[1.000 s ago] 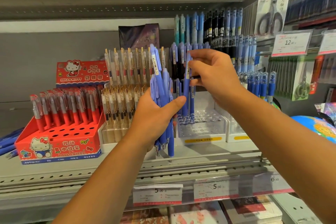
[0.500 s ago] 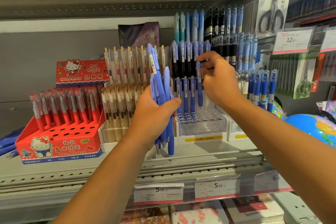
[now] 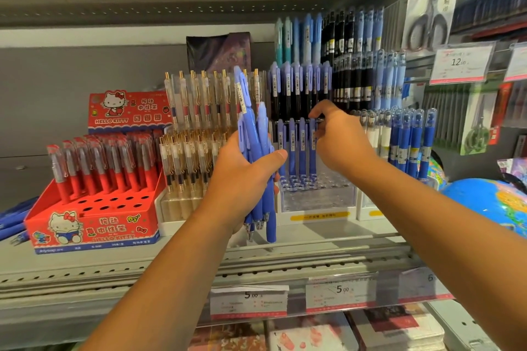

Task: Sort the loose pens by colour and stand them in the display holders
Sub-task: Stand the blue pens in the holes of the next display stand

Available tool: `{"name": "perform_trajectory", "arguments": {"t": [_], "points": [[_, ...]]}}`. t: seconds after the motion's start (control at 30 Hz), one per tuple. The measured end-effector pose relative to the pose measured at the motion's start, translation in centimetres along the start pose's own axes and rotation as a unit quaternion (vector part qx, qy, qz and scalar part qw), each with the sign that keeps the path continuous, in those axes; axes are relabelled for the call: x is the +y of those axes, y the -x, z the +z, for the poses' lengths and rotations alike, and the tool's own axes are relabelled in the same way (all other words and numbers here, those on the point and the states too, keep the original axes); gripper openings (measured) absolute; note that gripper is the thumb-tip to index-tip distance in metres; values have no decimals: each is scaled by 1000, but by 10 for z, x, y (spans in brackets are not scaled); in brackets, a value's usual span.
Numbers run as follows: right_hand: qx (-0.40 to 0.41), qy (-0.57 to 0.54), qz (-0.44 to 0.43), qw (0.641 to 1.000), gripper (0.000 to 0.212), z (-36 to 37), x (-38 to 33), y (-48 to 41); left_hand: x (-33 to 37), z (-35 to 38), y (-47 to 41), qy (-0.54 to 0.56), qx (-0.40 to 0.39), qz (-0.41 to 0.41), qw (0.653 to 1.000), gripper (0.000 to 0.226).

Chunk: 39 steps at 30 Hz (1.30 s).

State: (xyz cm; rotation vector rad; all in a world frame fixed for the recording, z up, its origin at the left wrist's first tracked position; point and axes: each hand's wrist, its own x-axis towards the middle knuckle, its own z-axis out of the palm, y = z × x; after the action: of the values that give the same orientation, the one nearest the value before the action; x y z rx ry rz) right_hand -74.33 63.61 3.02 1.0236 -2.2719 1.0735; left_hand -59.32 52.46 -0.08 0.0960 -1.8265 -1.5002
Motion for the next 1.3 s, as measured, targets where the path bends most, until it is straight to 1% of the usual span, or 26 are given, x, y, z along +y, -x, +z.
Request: {"name": "perform_trajectory", "arguments": {"t": [0.07,0.13,0.17,0.2,0.23,0.3,0.33,0.4,0.43,0.53,0.6,0.67,0.77,0.8,0.87,0.93,0.97,1.03,1.07,1.13,1.17,1.23,1.3], "points": [[2,38,3,999,50,0,-3,1,0,1,0,7,-5,-1,1000,25],[34,49,-2,998,49,-1,-9,3,1,1,1,11,-10,-1,1000,24],[54,25,-12,998,44,-2,-13,5,1,1,1,12,-12,-3,1000,23],[62,-29,-26,997,36,-3,-19,7,1,0,1,12,-13,-4,1000,23],[48,-105,-38,993,28,-6,-25,10,1,0,0,14,-15,-4,1000,21],[-31,-254,-46,966,14,-12,-39,16,0,0,0,16,-17,1,1000,21],[-67,-303,-54,949,9,-15,-44,19,0,0,0,14,-18,5,1000,21],[-90,-345,-91,930,5,-18,-52,24,1,0,0,8,-25,14,1000,24],[-85,-352,-105,926,10,-18,-55,25,2,0,0,9,-28,17,999,27],[-65,-341,-120,930,19,-16,-60,26,3,1,1,14,-28,14,999,35],[-77,-337,-95,934,17,-17,-62,26,4,1,2,15,-33,11,999,35],[-99,-356,-56,928,10,-19,-61,25,4,2,3,21,-47,6,999,34],[-102,-384,-15,918,6,-21,-57,23,6,2,5,26,-50,8,998,42],[-101,-396,-3,913,6,-21,-56,23,7,2,5,24,-48,10,999,43],[-100,-441,27,891,5,-23,-54,23,7,2,5,12,-43,16,999,44],[-92,-482,54,870,7,-27,-53,21,6,2,3,-1,-35,19,999,48],[-89,-490,61,865,7,-28,-52,20,5,2,3,-5,-34,18,999,52],[-85,-488,66,866,5,-30,-50,19,5,2,3,-15,-29,17,999,59],[-80,-486,68,868,4,-30,-49,18,5,2,3,-16,-21,18,999,58],[-53,-475,71,876,6,-31,-46,14,4,1,2,-8,-4,23,1000,43],[-29,-463,71,883,8,-32,-45,12,4,1,2,-5,3,25,1000,36],[26,-423,65,903,13,-36,-41,5,3,0,2,-5,14,32,999,33],[79,-333,37,939,17,-38,-33,0,4,0,2,-6,21,37,999,29]]}}
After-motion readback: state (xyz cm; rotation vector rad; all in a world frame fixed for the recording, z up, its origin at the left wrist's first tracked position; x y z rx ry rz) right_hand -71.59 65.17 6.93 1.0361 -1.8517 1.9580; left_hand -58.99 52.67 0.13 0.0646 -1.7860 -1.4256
